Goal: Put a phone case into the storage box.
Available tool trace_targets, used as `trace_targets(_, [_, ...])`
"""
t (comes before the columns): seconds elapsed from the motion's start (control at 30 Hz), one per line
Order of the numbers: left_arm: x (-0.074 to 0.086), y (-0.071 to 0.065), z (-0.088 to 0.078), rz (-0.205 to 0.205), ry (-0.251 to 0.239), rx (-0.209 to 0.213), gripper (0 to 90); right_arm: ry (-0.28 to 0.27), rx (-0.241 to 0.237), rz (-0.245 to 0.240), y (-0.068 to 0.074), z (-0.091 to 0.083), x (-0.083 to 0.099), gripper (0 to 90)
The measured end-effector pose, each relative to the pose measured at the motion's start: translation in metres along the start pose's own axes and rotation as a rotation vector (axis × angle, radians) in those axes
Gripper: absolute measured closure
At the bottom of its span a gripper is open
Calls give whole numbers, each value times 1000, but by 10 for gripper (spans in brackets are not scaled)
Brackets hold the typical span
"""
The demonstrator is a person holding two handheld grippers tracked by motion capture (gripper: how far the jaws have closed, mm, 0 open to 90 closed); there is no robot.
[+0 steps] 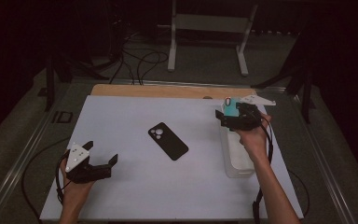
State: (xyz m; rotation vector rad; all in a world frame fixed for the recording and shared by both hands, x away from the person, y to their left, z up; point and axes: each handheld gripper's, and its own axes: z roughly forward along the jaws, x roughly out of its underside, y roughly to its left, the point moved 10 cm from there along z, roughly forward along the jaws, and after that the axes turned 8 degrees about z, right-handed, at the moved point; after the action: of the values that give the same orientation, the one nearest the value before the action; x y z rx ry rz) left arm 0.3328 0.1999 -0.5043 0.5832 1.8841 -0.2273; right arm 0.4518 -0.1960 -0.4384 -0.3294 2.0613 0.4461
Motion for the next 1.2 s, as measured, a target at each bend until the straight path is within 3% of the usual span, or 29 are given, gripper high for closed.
trace_targets(0.17, [-4, 0, -2, 8, 1, 9, 4, -33, -34, -8, 14, -19, 13, 98])
trace_targets(0.33, [-5, -1, -2, 9, 2, 17, 4, -71, -29, -45, 20, -36, 30, 99])
trace_targets(0.5, [-5, -4, -2, 13, 4, 25, 4, -117, -55, -39, 25, -48, 47, 99])
trace_targets(0.63, [-5, -5, -2, 18, 5, 30, 4, -151, -73, -38, 28, -53, 60, 100])
trace_targets(0.87, [-4, -4, -3, 14, 4, 30, 4, -147, -84, -34, 28, -59, 78, 100])
trace_targets(1.2, [-2, -5, -2, 17, 7, 30, 4, -140, -93, -30, 31, -56, 81, 100])
